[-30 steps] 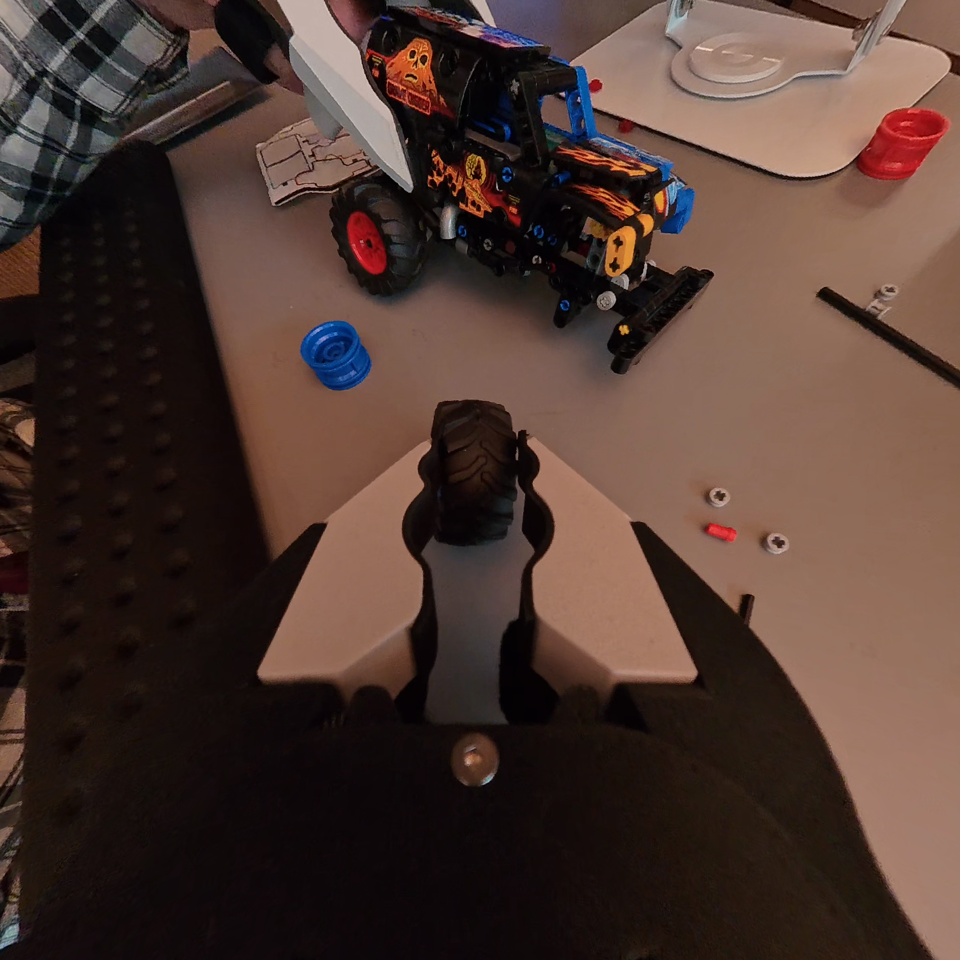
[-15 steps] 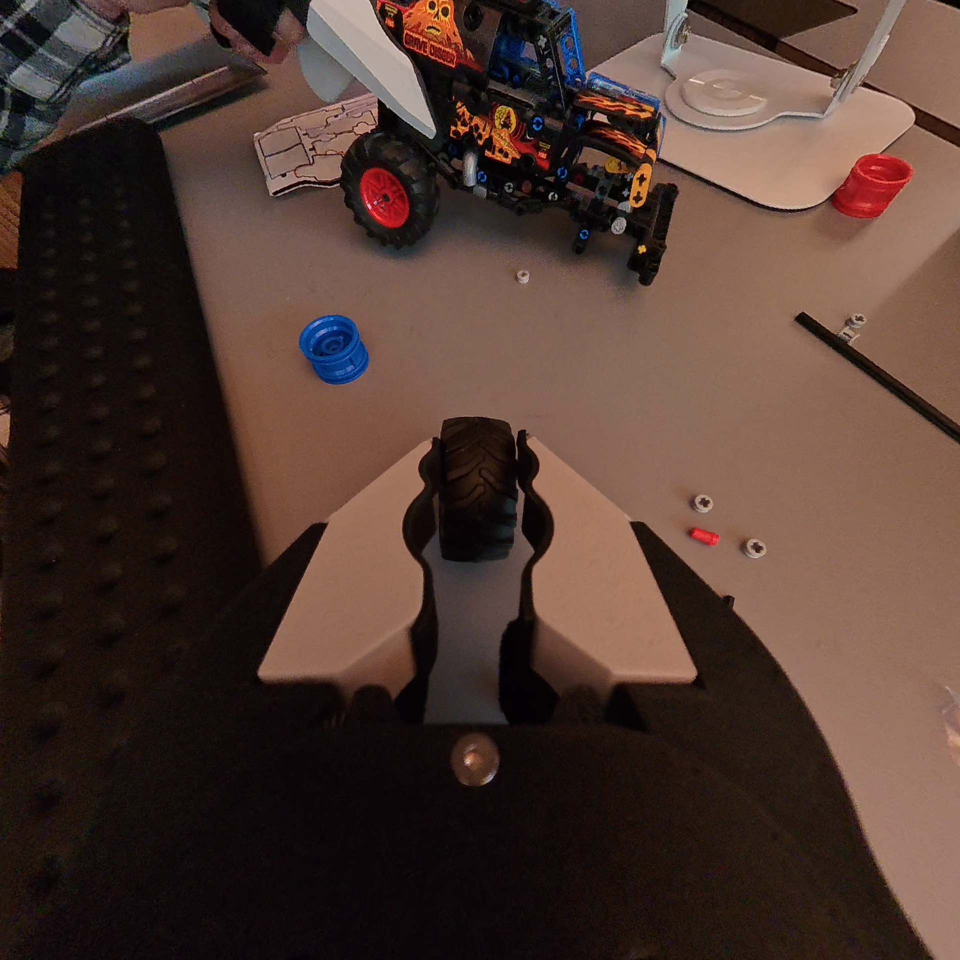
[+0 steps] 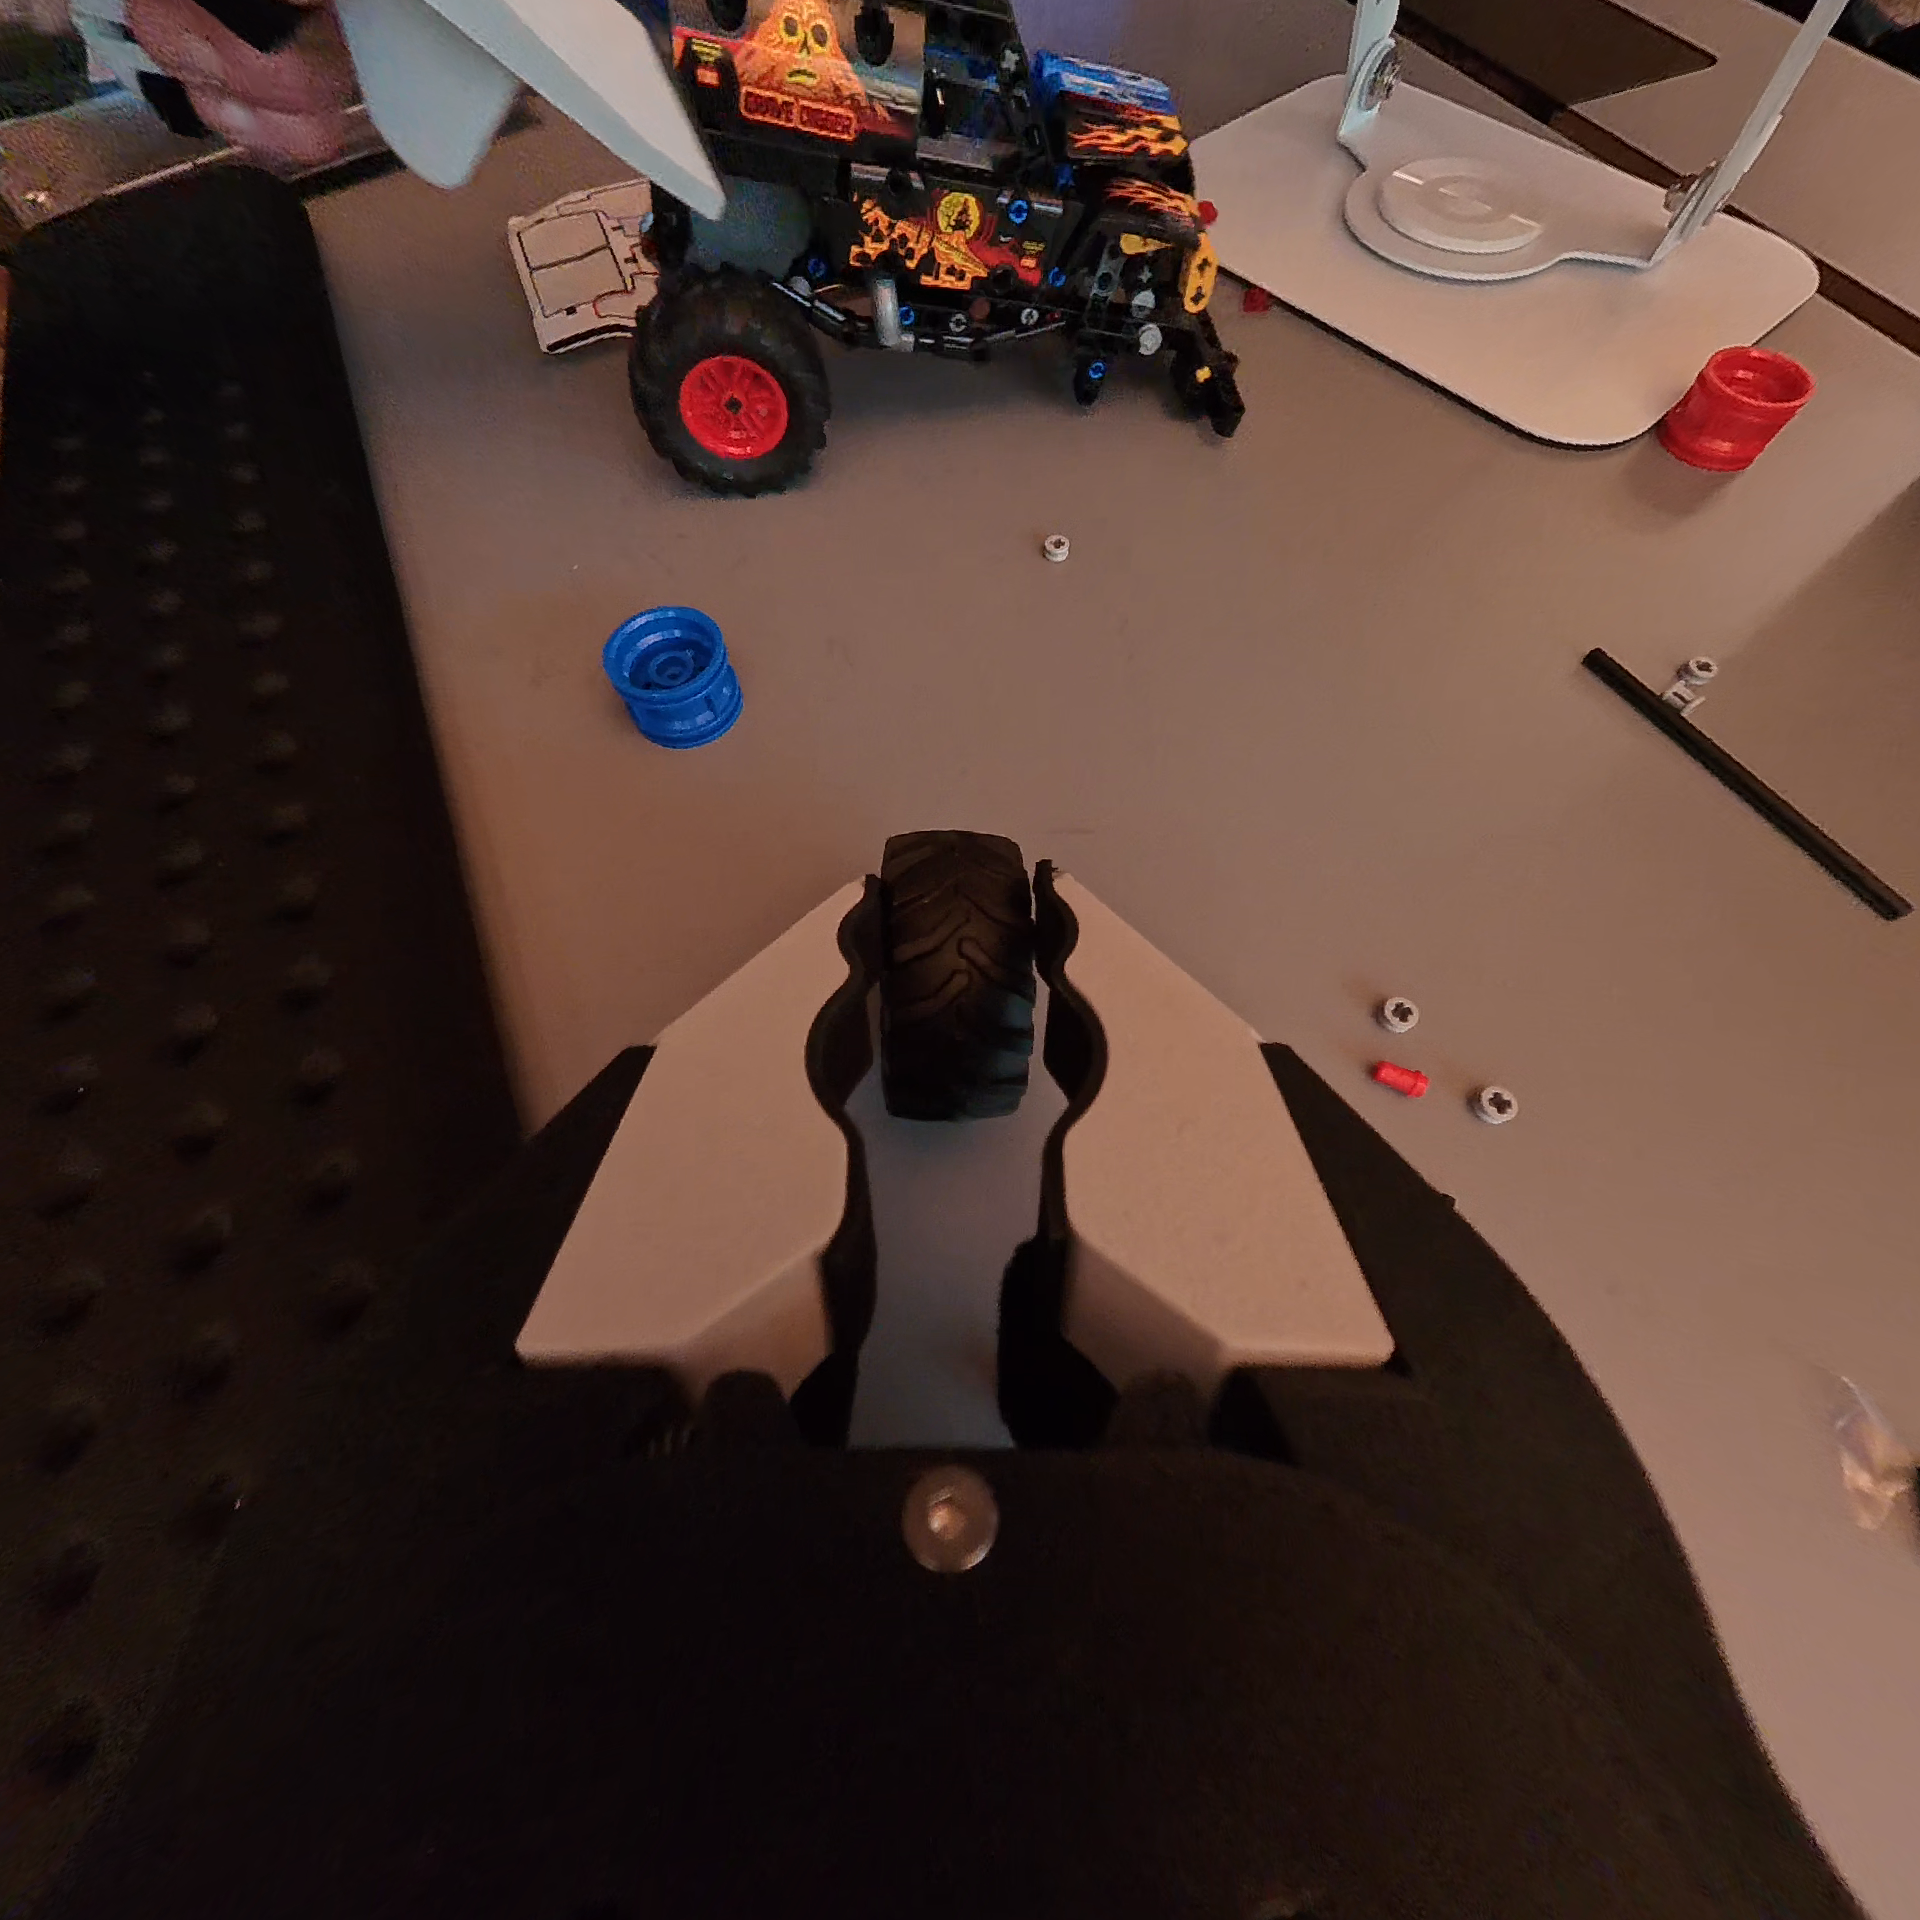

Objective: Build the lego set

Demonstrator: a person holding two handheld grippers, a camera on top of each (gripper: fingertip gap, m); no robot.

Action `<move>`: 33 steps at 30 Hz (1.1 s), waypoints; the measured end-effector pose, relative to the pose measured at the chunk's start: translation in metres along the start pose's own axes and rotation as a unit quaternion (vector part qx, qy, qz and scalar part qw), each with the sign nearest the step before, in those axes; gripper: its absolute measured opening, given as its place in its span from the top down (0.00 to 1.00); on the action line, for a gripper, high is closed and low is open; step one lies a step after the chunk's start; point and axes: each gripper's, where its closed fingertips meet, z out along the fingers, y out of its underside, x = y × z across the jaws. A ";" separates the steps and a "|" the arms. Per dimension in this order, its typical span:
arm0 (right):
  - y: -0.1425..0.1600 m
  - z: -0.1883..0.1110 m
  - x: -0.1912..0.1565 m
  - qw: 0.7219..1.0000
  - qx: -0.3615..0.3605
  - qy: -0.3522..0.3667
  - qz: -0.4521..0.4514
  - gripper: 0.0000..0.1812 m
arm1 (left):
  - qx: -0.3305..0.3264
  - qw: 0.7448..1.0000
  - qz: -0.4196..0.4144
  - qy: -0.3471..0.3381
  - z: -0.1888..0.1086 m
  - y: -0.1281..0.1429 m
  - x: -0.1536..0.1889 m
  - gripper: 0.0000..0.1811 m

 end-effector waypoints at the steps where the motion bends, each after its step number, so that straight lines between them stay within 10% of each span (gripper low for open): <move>1: 0.000 0.000 0.000 1.000 -0.001 0.001 -0.002 0.85 | -0.009 1.000 -0.005 0.011 -0.004 0.004 0.001 0.47; 8: -0.001 -0.002 -0.002 1.000 0.000 0.004 -0.014 0.85 | -0.021 0.999 -0.038 0.018 -0.017 0.026 -0.018 0.60; 15: -0.002 -0.004 -0.004 1.000 0.003 0.004 -0.019 0.86 | 0.044 0.986 -0.130 0.098 -0.024 0.017 -0.001 0.52; 20: -0.003 -0.004 -0.007 1.000 0.004 0.002 -0.027 0.86 | -0.017 0.992 0.002 0.122 -0.035 0.049 -0.004 0.57; 33: -0.005 -0.006 -0.007 0.999 0.007 0.003 -0.033 0.86 | 0.003 0.990 -0.097 0.100 -0.010 0.031 0.016 0.89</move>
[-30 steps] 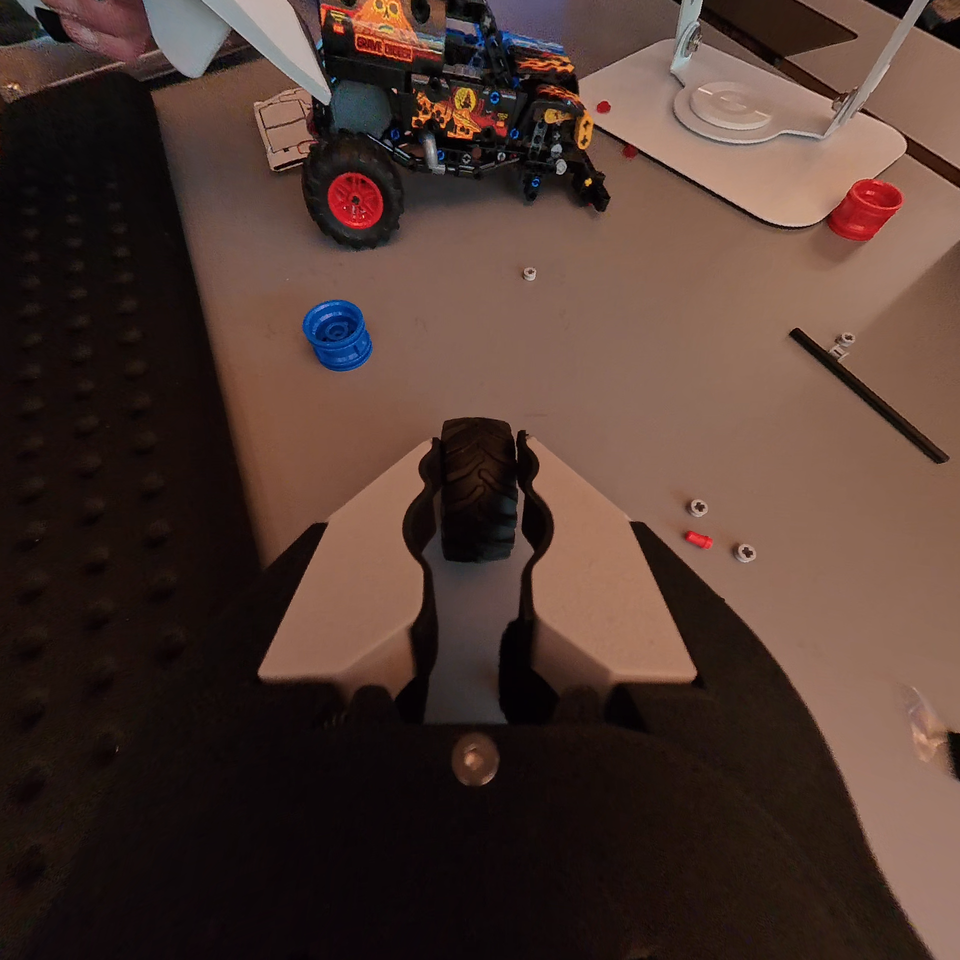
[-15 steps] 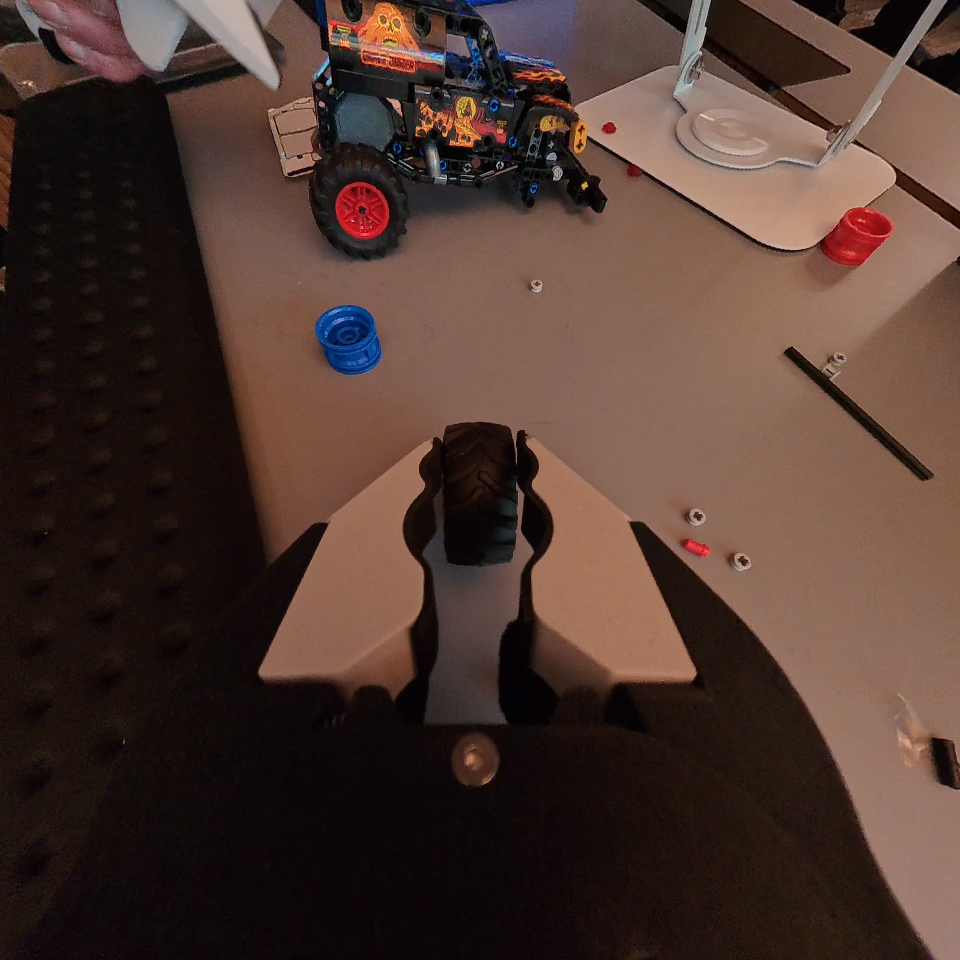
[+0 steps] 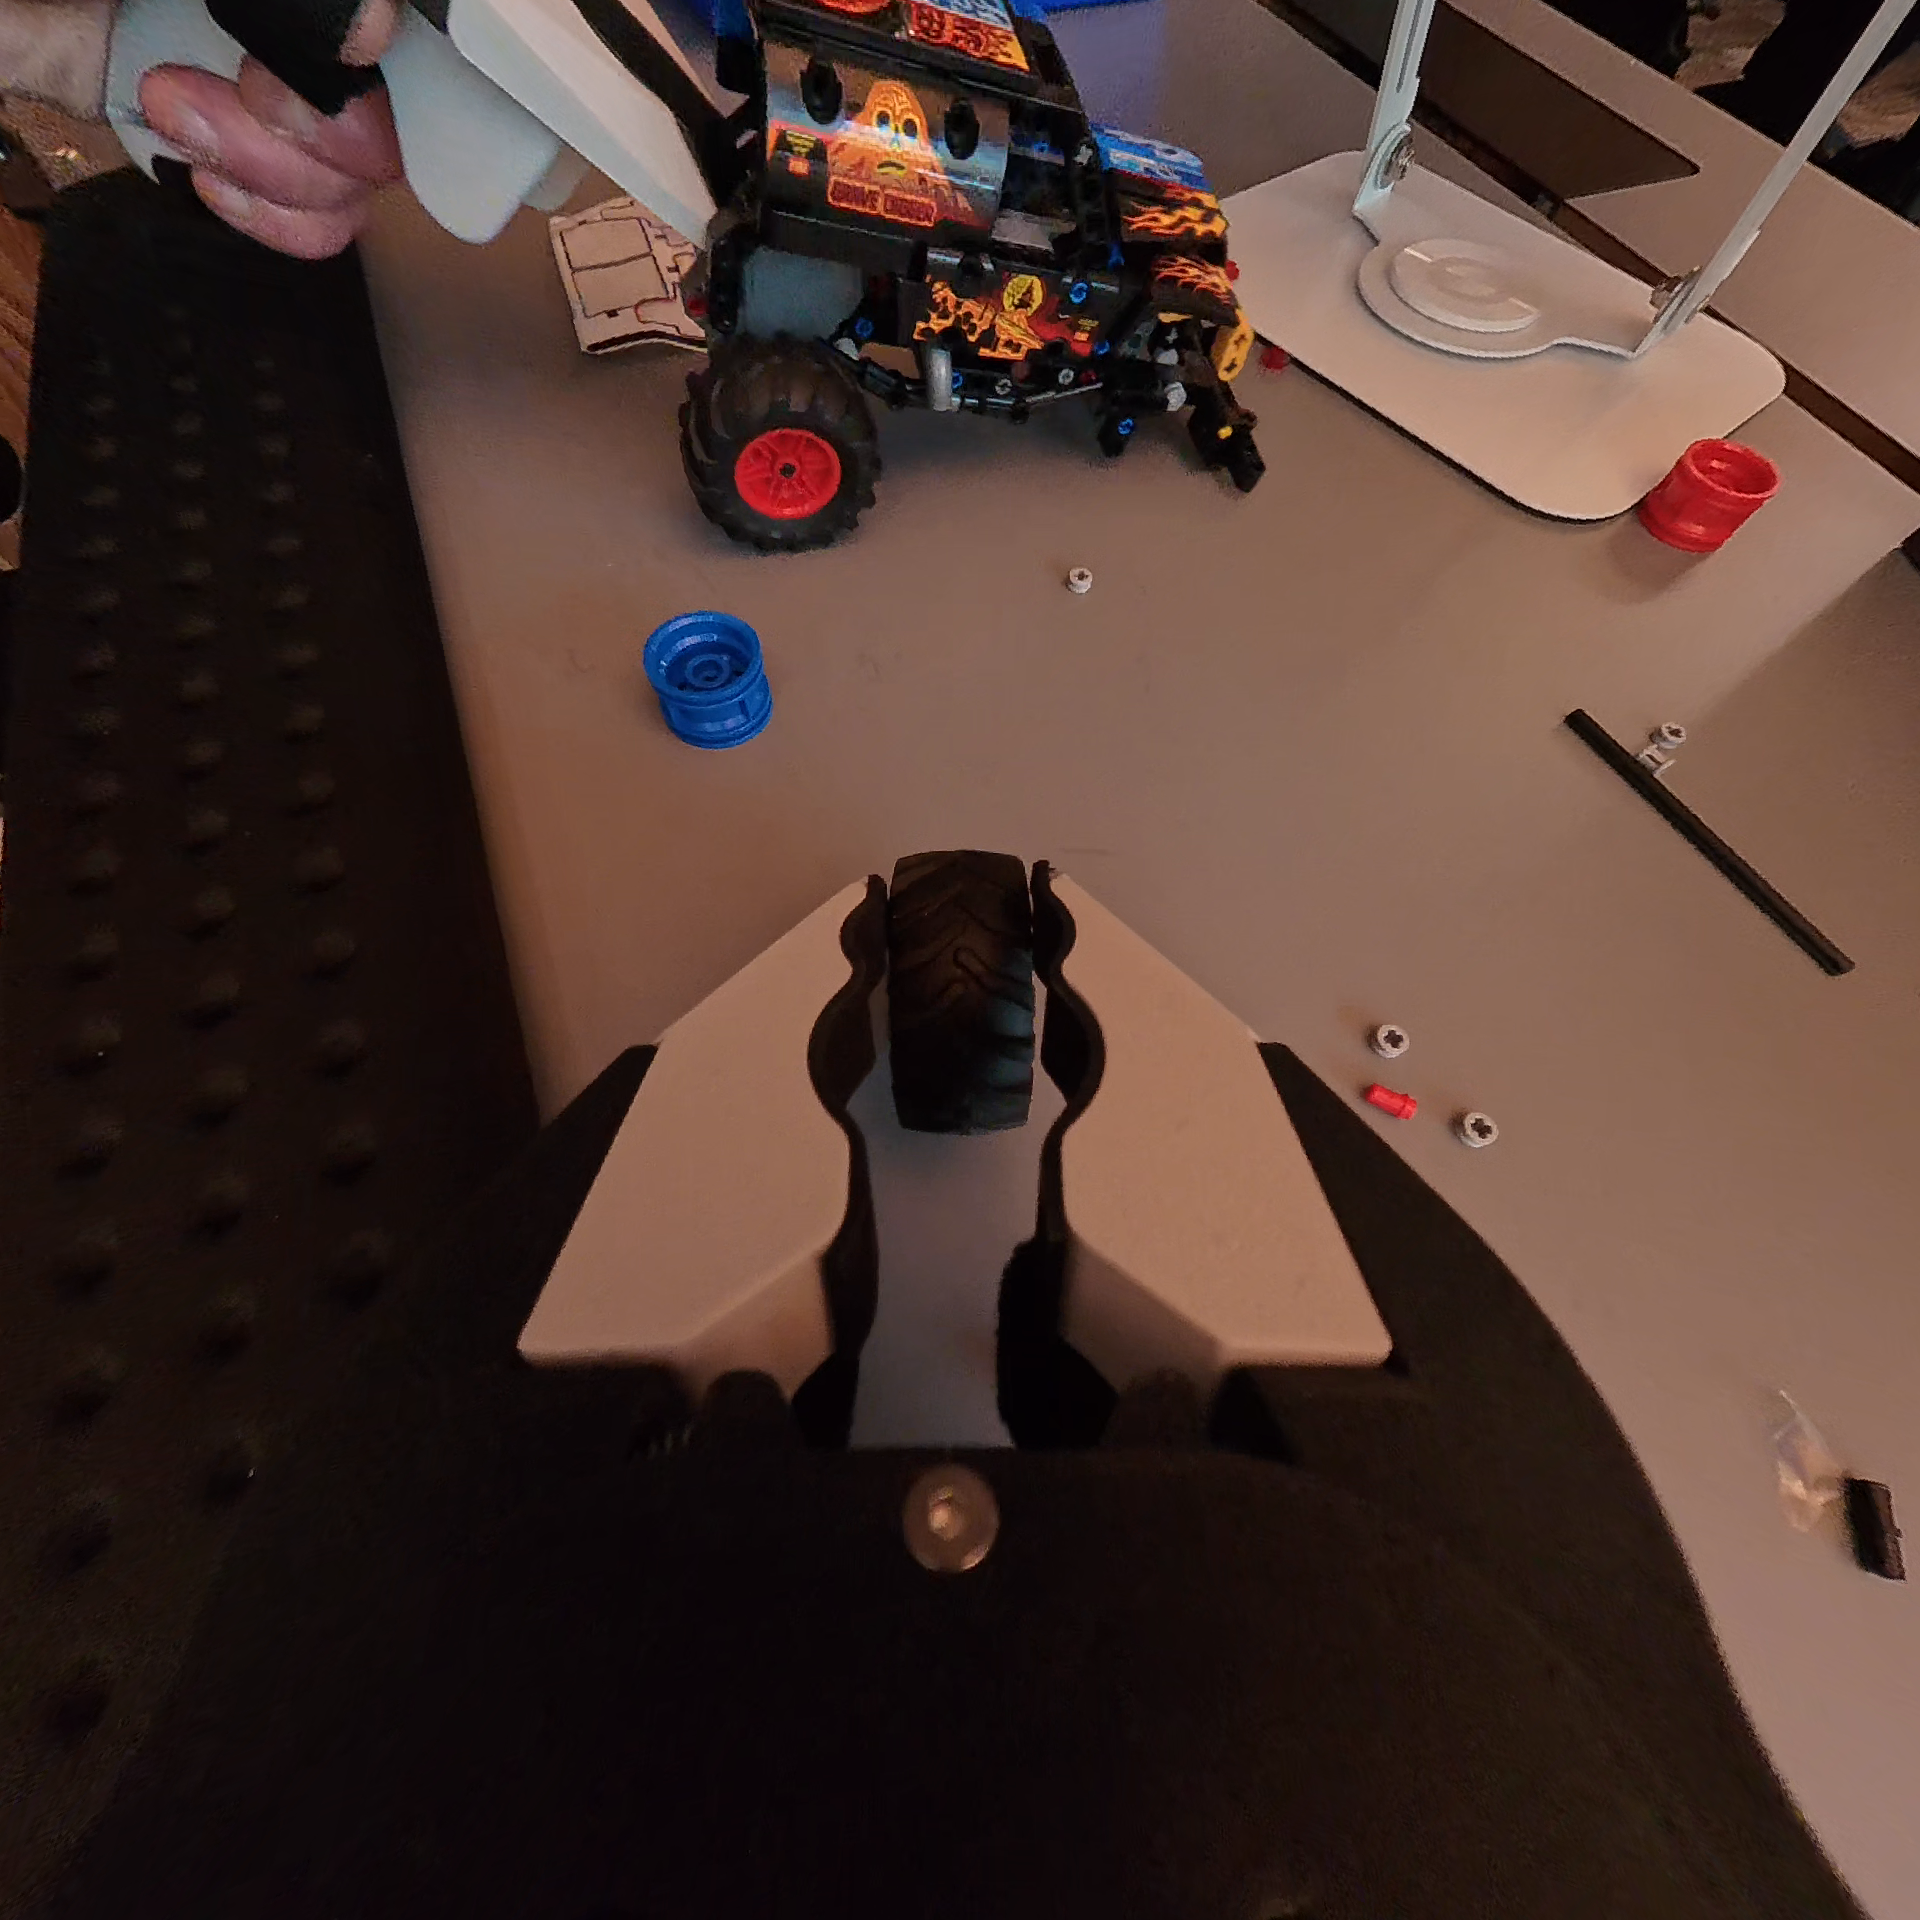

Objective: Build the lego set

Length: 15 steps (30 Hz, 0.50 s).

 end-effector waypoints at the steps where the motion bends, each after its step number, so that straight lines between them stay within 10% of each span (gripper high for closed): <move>1: 0.000 0.000 0.000 1.000 0.000 0.000 -0.001 0.86 | 0.003 1.000 -0.004 -0.010 0.003 0.000 0.001 0.89; 15: -0.003 -0.002 -0.002 1.000 0.009 -0.004 -0.002 0.87 | 0.013 0.999 -0.036 0.038 0.002 0.011 0.050 0.74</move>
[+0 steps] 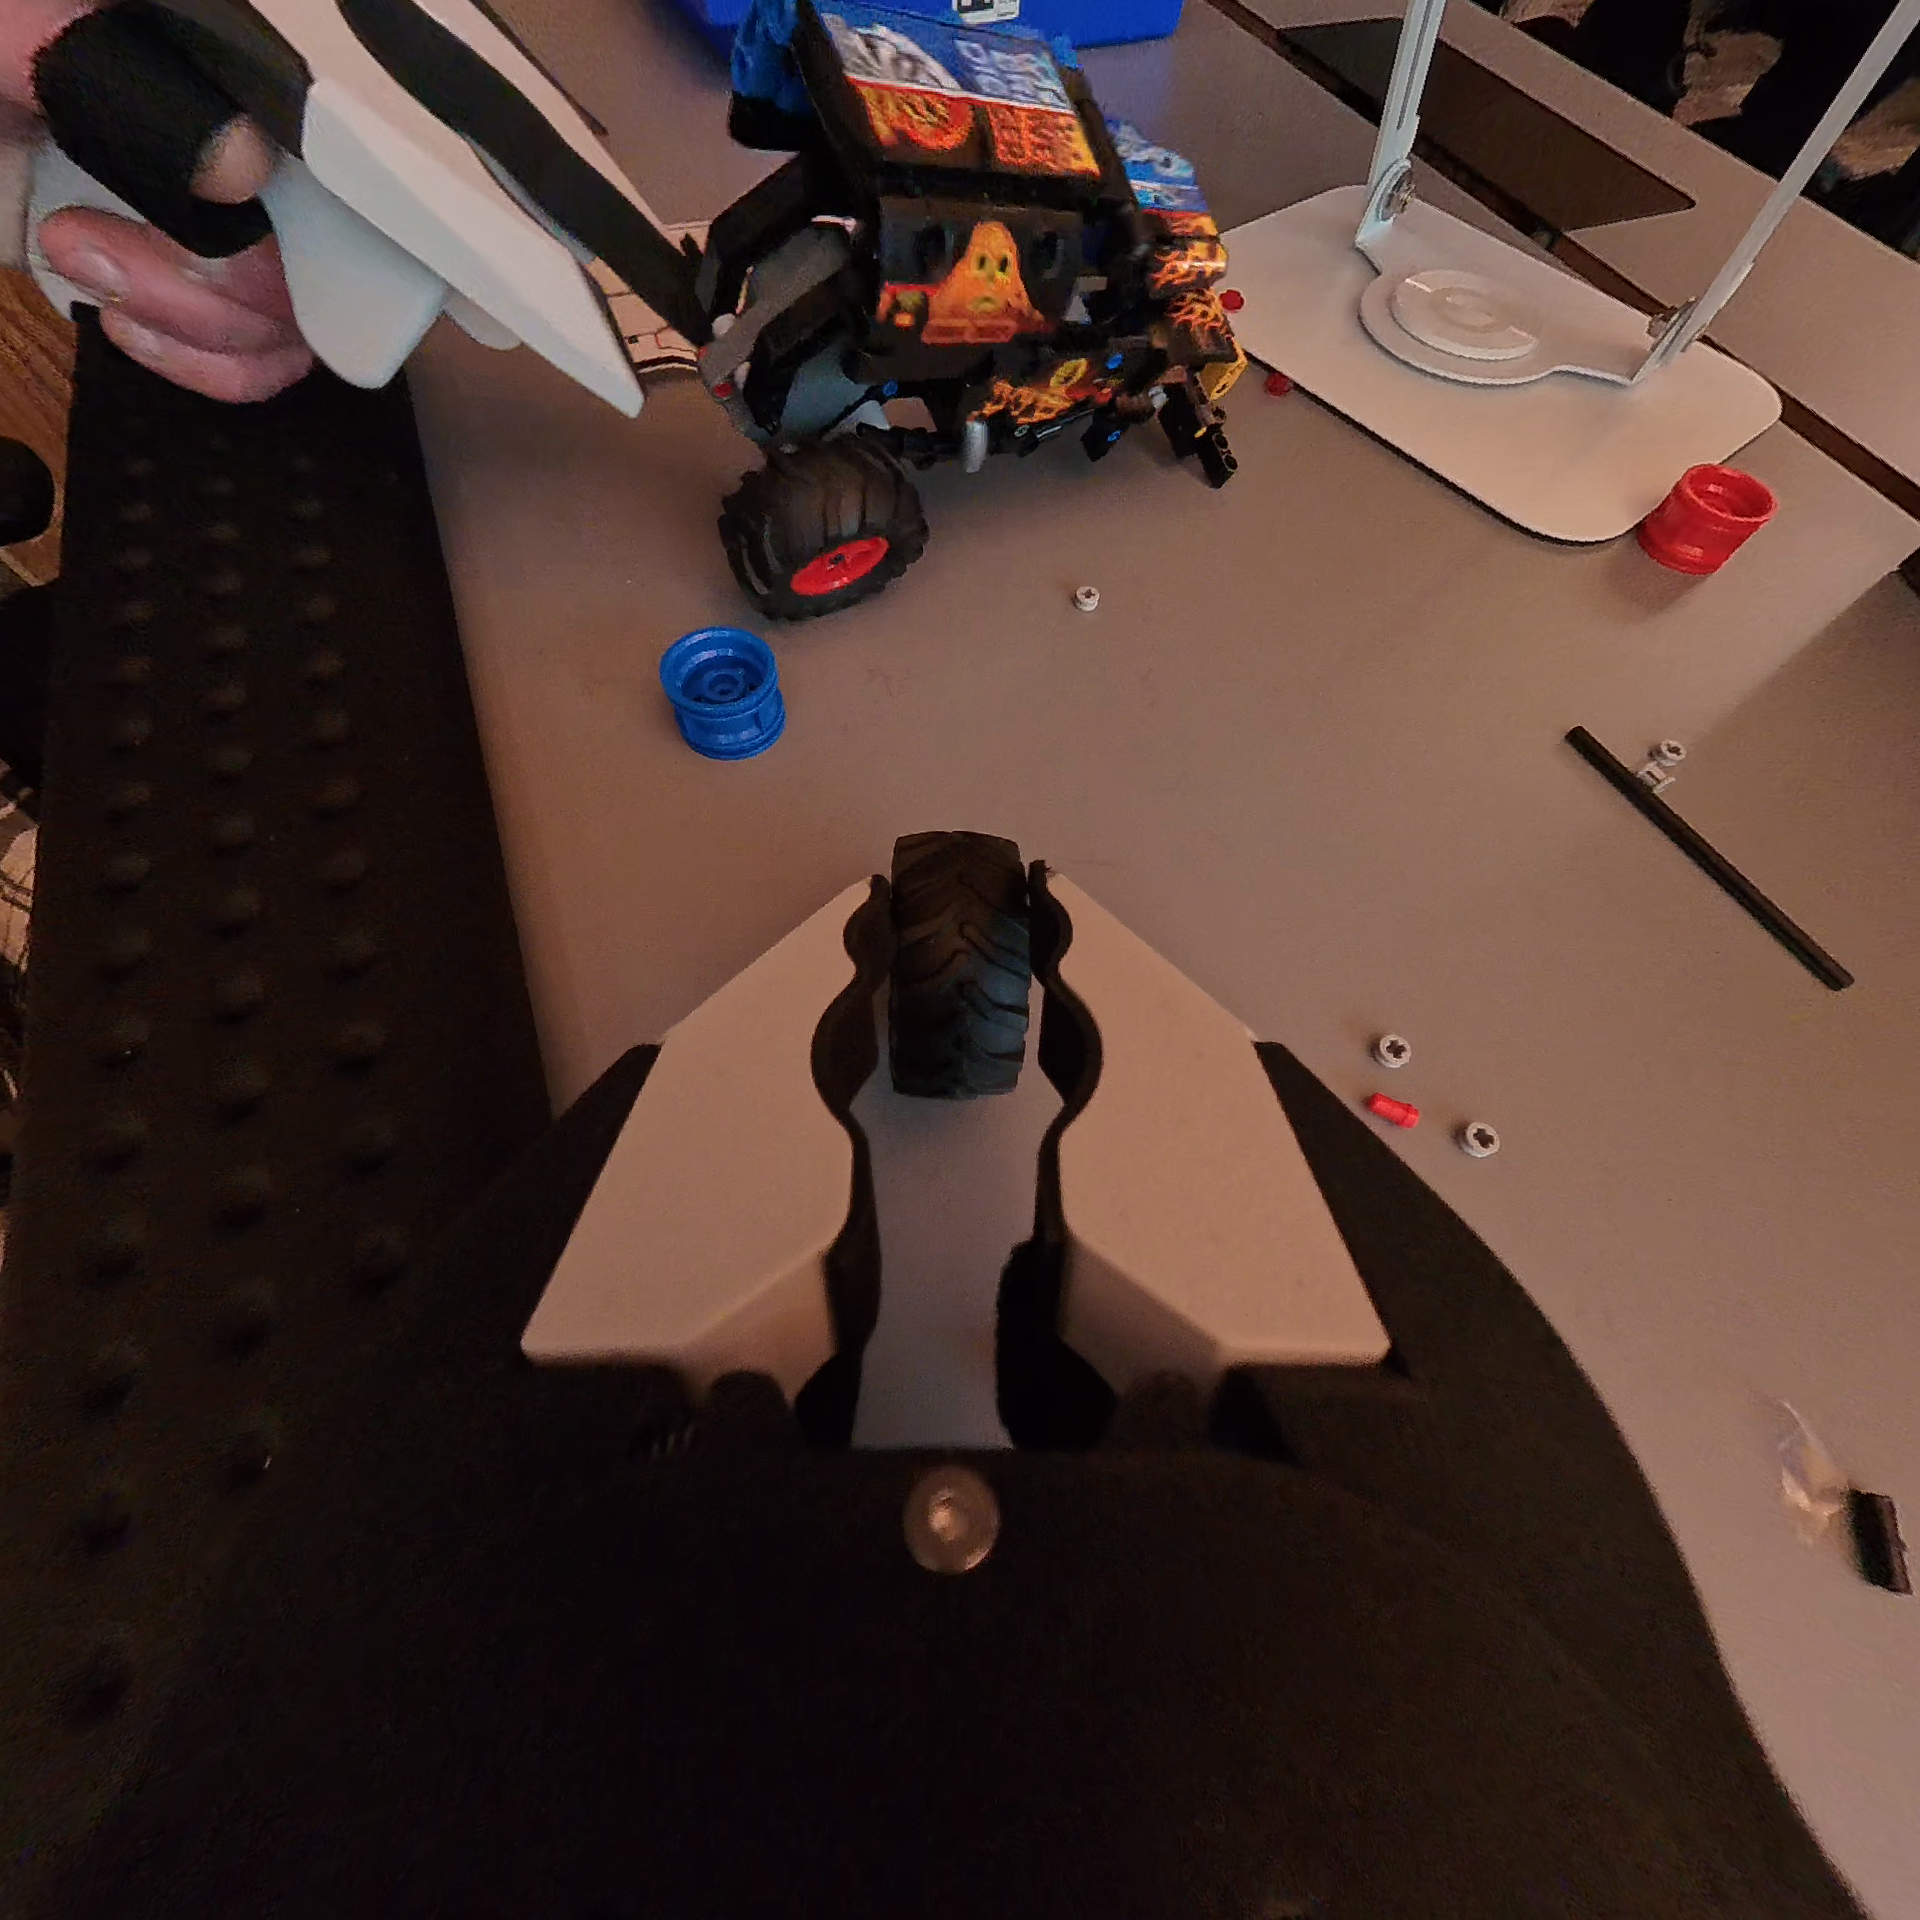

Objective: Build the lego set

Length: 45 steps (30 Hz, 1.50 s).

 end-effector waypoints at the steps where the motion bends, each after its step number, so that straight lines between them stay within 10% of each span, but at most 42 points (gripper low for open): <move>1: 0.000 0.000 0.000 1.000 0.000 -0.001 0.001 0.86 | -0.007 1.000 -0.002 0.009 0.003 0.003 0.008 0.75; 10: 0.005 0.003 0.003 1.000 -0.008 -0.002 0.011 0.86 | -0.027 0.996 0.084 -0.002 0.027 0.010 0.017 0.87; 18: 0.008 0.005 0.004 1.000 -0.014 -0.004 0.020 0.86 | -0.047 0.981 0.180 0.049 0.010 0.012 0.029 0.71; 21: 0.010 0.006 0.005 1.000 -0.018 -0.005 0.022 0.85 | -0.015 0.942 0.335 0.028 -0.023 -0.006 0.035 0.60; 26: 0.012 0.008 0.003 0.999 -0.023 -0.011 0.022 0.85 | -0.040 0.801 0.590 -0.096 -0.060 -0.055 -0.025 0.45; 34: 0.012 0.010 -0.002 0.999 -0.024 -0.023 0.009 0.85 | -0.149 0.655 0.735 -0.089 -0.016 -0.051 -0.108 0.37; 38: 0.013 0.010 -0.001 0.999 -0.022 -0.028 0.018 0.85 | -0.106 0.638 0.762 -0.024 0.007 -0.040 -0.097 0.57; 45: 0.014 0.009 0.002 0.999 -0.023 -0.028 0.028 0.85 | -0.122 0.670 0.732 0.000 0.016 -0.041 -0.080 0.58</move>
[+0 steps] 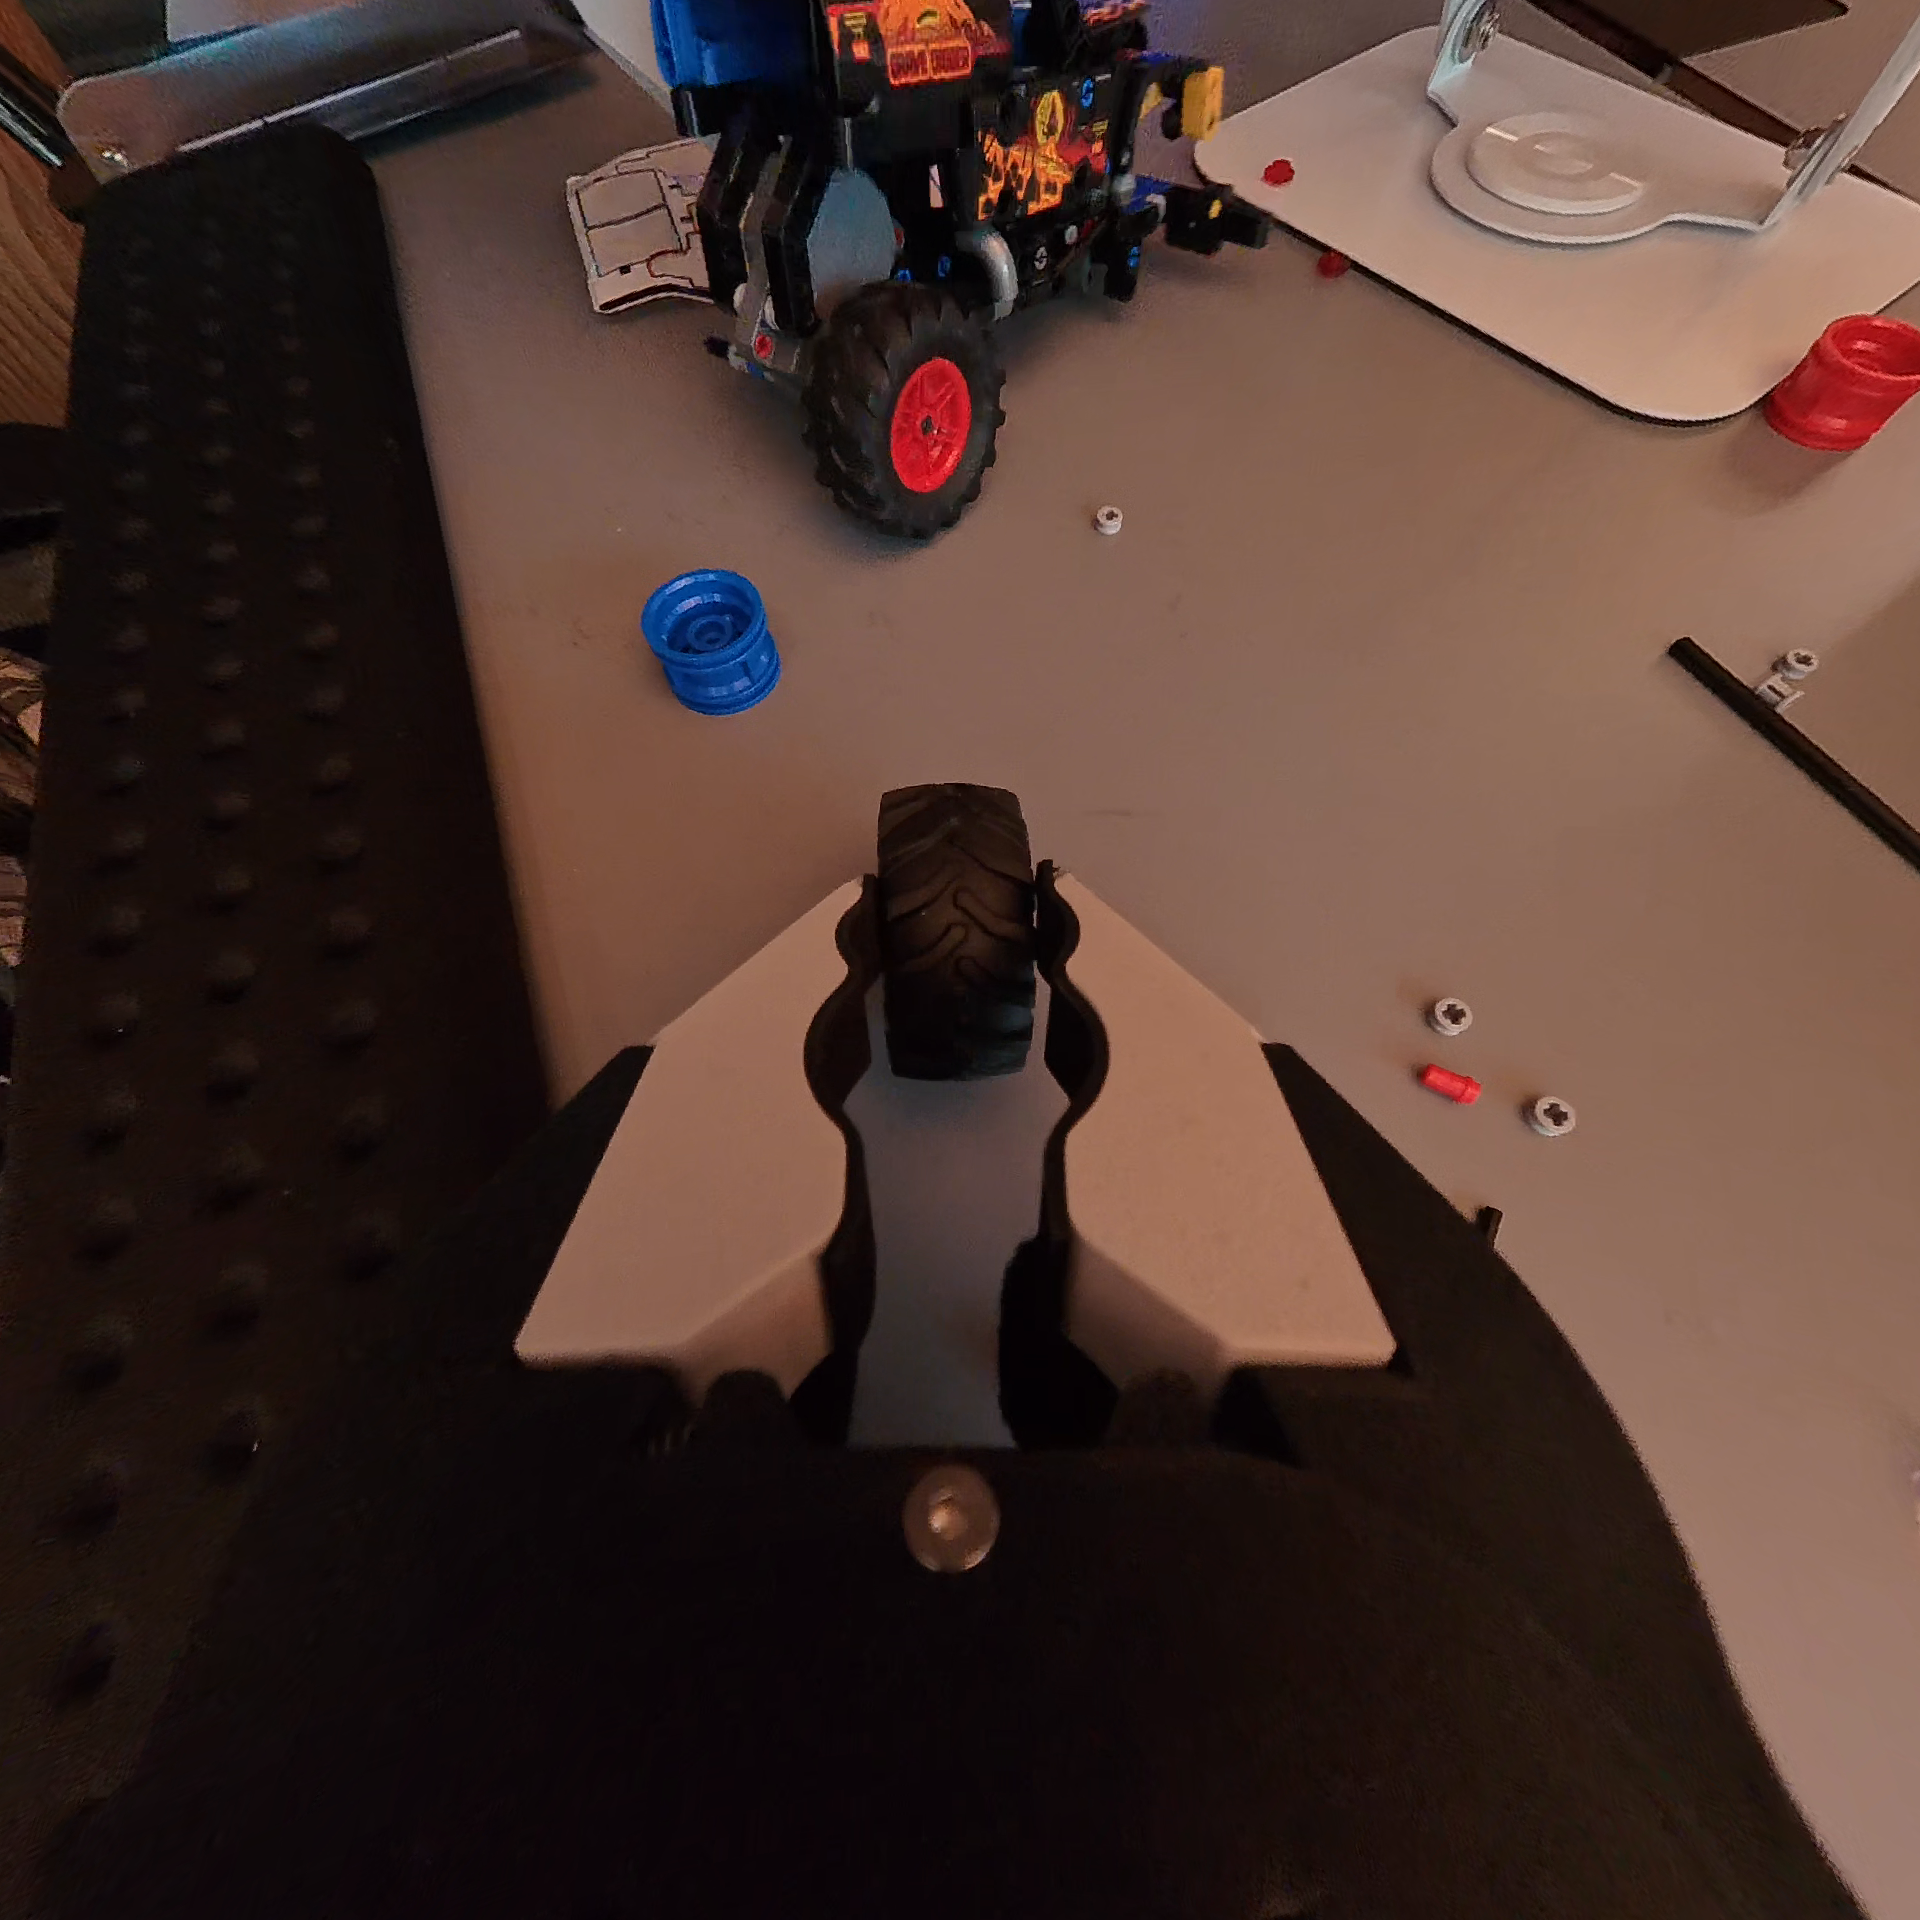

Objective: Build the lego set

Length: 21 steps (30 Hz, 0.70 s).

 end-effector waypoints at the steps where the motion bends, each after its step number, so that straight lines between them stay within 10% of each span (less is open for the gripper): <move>1: 0.000 0.000 0.000 1.000 0.000 0.000 0.001 0.85 | -0.007 1.000 -0.021 0.017 -0.001 -0.004 0.001 0.58; 12: 0.001 -0.001 0.001 1.000 0.000 -0.001 0.007 0.85 | -0.105 0.953 -0.203 0.201 0.001 -0.033 -0.013 0.58; 21: 0.003 -0.002 0.009 0.999 0.004 -0.003 0.050 0.85 | -0.042 0.867 -0.361 0.342 0.030 -0.057 -0.039 0.57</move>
